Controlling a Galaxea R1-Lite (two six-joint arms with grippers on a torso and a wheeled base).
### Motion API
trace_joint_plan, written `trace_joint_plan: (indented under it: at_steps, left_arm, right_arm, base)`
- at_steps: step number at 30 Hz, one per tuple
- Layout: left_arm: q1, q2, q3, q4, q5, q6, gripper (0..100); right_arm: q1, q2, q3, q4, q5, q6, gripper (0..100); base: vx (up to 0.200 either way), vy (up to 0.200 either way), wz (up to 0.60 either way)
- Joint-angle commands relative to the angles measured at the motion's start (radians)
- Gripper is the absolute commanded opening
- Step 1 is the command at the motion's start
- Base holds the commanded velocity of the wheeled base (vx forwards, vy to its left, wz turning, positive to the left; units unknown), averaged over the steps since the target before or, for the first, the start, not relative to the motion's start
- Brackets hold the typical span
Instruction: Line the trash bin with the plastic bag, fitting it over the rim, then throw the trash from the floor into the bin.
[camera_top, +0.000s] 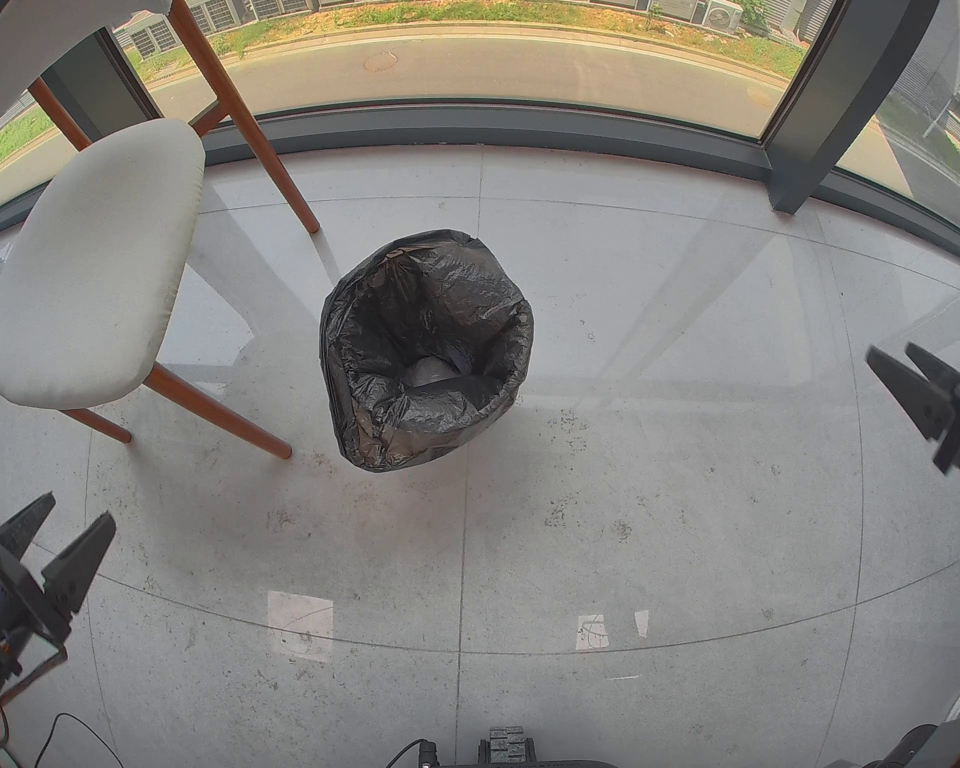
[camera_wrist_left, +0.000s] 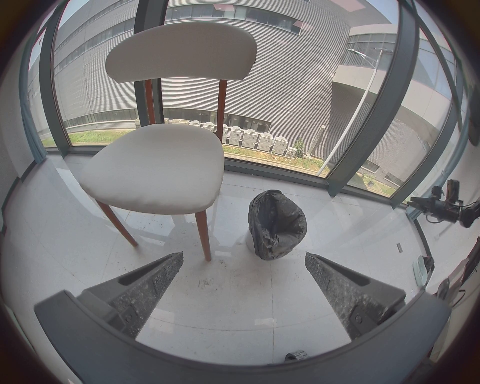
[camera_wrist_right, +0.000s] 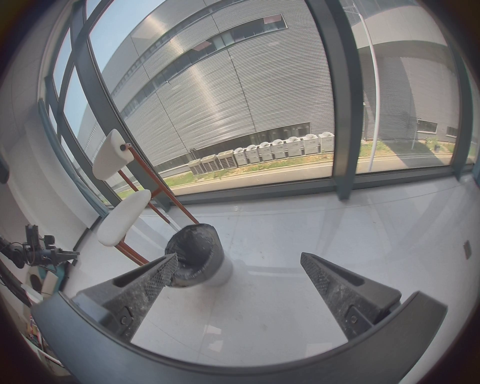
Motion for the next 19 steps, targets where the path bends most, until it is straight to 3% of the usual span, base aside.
trace_joint_plan:
  at_steps: [1, 2, 3, 6, 9, 12, 19]
  left_arm:
    - [0.079, -0.544, 0.251, 0.286, 0.158, 0.161, 100]
    - [0.079, -0.543, 0.251, 0.326, 0.267, 0.146, 100]
    - [0.083, -0.541, 0.251, 0.364, 0.287, 0.106, 100]
    - [0.050, -0.546, 0.250, 0.369, 0.256, 0.132, 100]
    - [-0.148, -0.573, 0.250, 0.367, 0.236, 0.146, 100]
    - [-0.100, -0.607, 0.250, 0.367, 0.236, 0.138, 100]
    - [-0.095, -0.629, 0.251, 0.358, 0.240, 0.112, 100]
  right_arm:
    - [-0.200, -0.916, 0.464, 0.485, -0.153, -0.088, 100]
    - [-0.200, -0.916, 0.467, 0.467, -0.140, -0.091, 100]
    - [-0.198, -0.914, 0.466, 0.478, -0.140, -0.091, 100]
    - [-0.198, -0.916, 0.466, 0.478, -0.137, -0.091, 100]
    - [-0.198, -0.916, 0.464, 0.482, -0.131, -0.102, 100]
    - [-0.198, -0.916, 0.466, 0.482, -0.131, -0.101, 100]
    - [-0.198, -0.916, 0.464, 0.482, -0.127, -0.104, 100]
  base:
    - [0.000, 0.000, 0.00]
    - [0.000, 0.000, 0.00]
    - [0.000, 0.000, 0.00]
    - [0.000, 0.000, 0.00]
    - [0.000, 0.000, 0.00]
    - [0.000, 0.000, 0.00]
    - [0.000, 0.000, 0.00]
